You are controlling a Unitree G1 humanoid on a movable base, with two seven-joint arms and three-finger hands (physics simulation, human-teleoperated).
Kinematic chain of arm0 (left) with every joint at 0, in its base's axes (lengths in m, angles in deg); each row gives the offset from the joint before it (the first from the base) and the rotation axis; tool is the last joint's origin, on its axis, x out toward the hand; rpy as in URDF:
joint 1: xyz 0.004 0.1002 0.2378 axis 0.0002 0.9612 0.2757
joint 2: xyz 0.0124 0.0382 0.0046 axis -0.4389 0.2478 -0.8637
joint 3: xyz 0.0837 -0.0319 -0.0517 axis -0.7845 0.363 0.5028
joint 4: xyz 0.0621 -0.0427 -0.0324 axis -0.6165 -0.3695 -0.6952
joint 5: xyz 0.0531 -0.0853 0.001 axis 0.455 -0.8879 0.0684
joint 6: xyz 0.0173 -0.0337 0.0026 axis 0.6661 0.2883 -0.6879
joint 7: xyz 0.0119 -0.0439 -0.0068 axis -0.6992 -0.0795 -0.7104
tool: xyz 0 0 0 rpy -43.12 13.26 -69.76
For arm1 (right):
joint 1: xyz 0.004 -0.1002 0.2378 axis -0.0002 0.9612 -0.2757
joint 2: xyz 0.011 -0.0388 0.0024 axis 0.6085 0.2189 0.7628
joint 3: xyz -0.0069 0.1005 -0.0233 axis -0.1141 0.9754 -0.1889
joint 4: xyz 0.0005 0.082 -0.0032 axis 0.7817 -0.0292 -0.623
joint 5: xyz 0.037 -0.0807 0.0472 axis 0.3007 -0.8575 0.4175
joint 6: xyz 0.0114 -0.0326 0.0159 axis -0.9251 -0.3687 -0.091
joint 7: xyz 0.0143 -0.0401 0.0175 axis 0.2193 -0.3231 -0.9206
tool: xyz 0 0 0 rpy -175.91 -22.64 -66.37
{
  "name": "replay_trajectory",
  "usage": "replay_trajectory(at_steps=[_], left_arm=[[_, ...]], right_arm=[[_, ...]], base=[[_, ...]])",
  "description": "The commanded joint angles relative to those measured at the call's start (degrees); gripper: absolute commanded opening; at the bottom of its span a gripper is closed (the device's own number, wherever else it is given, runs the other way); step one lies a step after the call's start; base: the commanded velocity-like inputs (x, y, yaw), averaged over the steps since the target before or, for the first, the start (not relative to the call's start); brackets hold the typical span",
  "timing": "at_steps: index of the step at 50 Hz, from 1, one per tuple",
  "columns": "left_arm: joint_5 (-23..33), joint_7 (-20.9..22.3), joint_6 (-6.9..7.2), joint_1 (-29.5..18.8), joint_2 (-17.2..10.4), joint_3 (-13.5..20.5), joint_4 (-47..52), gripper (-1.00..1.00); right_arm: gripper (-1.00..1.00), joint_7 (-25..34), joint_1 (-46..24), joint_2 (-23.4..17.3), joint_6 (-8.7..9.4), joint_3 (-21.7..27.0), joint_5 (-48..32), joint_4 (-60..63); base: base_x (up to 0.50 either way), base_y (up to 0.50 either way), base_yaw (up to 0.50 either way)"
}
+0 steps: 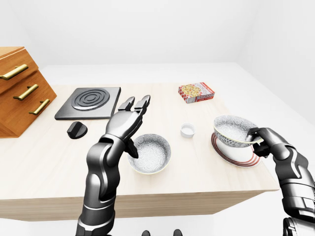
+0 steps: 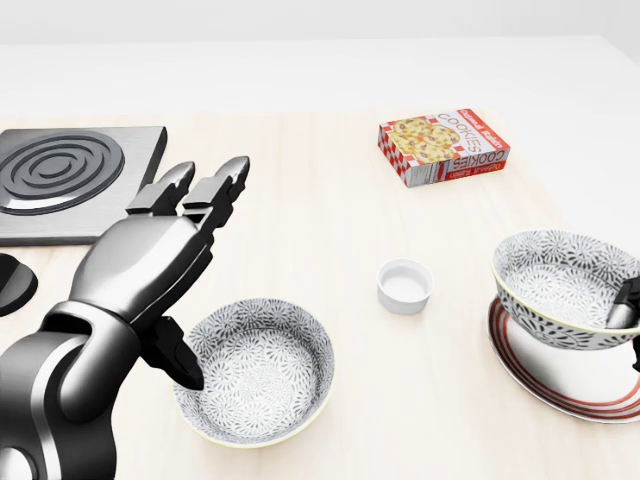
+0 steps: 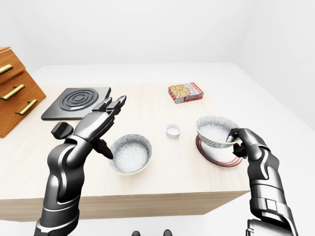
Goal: Pick the akita bowl from table center and place it on the plate.
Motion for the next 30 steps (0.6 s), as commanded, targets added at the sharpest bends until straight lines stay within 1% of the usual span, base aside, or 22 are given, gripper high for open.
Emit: replay_trajectory(at_steps=[1, 7, 8, 13, 18, 22, 25, 27, 28, 29, 30], left_arm=[[0.1, 0.0, 0.00, -0.1, 0.2, 0.2, -0.4, 1.00], [-1.7, 0.0, 0.00, -1.5, -0.9, 1.0, -3.6, 1.00], [-2.0, 0.0, 0.00, -1.9, -1.2, 1.2, -4.3, 1.00], [-2.8, 0.0, 0.00, -2.4, -1.7, 1.5, -5.5, 1.00], [-3.0, 0.0, 0.00, -2.4, -1.8, 1.4, -5.7, 1.00], [-3.0, 0.0, 0.00, -2.3, -1.9, 1.4, -5.4, 1.00], [-2.9, 0.0, 0.00, -2.1, -1.8, 1.4, -5.3, 1.00], [-2.7, 0.0, 0.00, -2.0, -1.7, 1.3, -5.0, 1.00], [-2.7, 0.0, 0.00, -1.9, -1.7, 1.3, -4.9, 1.00], [-2.6, 0.0, 0.00, -1.9, -1.7, 1.2, -4.8, 1.00], [-2.6, 0.0, 0.00, -1.9, -1.6, 1.2, -4.7, 1.00]], right_arm=[[-1.00, -5.8, -3.5, -1.5, 0.00, -1.1, 12.5, -8.4], [-1.00, -8.3, -5.1, -2.0, 0.00, -2.5, 12.1, -12.6], [-1.00, -8.6, -5.0, -2.2, -0.48, -2.5, 12.2, -13.3], [-1.00, -9.0, -4.5, -2.7, -0.92, -2.7, 12.2, -13.5], [-1.00, -9.1, -4.3, -2.6, -1.01, -2.8, 11.9, -13.6], [-1.00, -9.5, -5.0, -2.0, -0.65, -3.3, 11.6, -14.1], [-1.00, -9.6, -4.7, -2.0, -0.79, -3.4, 11.5, -14.1], [-1.00, -9.0, -4.1, -2.0, -0.49, -3.3, 11.4, -13.2], [-0.54, -8.8, -4.2, -1.8, -0.04, -3.4, 11.2, -12.7], [1.00, -8.3, -4.5, -1.6, 0.00, -3.6, 10.9, -12.1], [1.00, -8.3, -4.5, -1.6, 0.00, -3.4, 10.8, -11.8]], base=[[0.00, 0.00, 0.00], [0.00, 0.00, 0.00], [0.00, 0.00, 0.00], [0.00, 0.00, 0.00], [0.00, 0.00, 0.00], [0.00, 0.00, 0.00], [0.00, 0.00, 0.00], [0.00, 0.00, 0.00], [0.00, 0.00, 0.00], [0.00, 0.00, 0.00], [0.00, 0.00, 0.00]])
